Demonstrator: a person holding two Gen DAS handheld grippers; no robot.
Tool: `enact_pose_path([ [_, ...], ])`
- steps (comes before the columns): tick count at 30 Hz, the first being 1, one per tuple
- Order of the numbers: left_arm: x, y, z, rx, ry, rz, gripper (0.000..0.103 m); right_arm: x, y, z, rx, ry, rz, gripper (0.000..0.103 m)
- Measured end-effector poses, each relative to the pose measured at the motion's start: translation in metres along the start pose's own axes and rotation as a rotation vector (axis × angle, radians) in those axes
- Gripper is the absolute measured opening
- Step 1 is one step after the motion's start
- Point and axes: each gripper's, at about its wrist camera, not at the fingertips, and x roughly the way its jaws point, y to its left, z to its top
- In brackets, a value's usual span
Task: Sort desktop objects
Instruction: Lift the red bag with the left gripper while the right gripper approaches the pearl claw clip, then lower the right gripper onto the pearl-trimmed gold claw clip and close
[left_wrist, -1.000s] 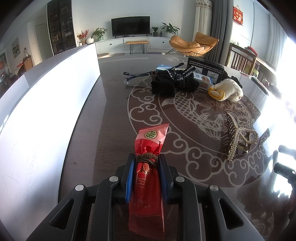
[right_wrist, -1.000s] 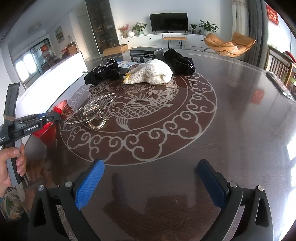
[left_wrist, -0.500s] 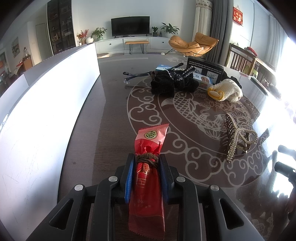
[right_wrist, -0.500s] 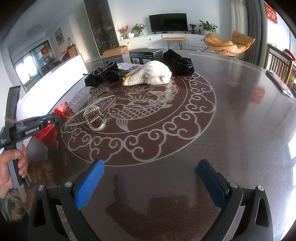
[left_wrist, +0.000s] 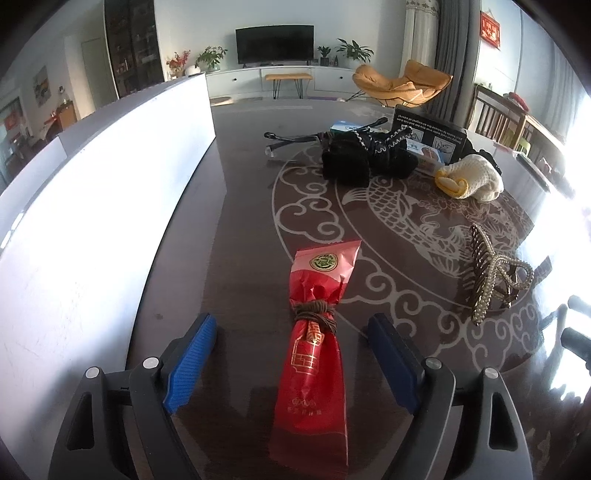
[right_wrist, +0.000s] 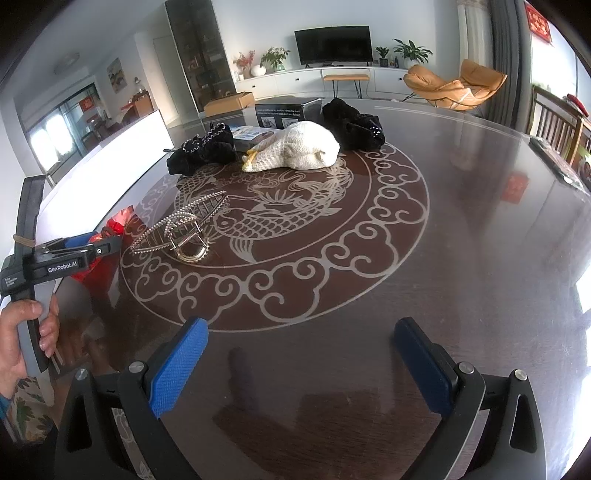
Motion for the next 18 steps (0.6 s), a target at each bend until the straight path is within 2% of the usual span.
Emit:
enact_pose_path([
  [12,0.0006,0.0062,-0.0015,-0.009,0.008,0.009,0.091,0.0007,-0.0012,0.0003,0.004,-0.001,-0.019,0.101],
  [18,0.0014,0.0059,-0.0009,-0.01,0.009,0.008,0.092,-0.0082,0.0029,-0.0001,-0.024,-0.046,-0.025,0.101],
])
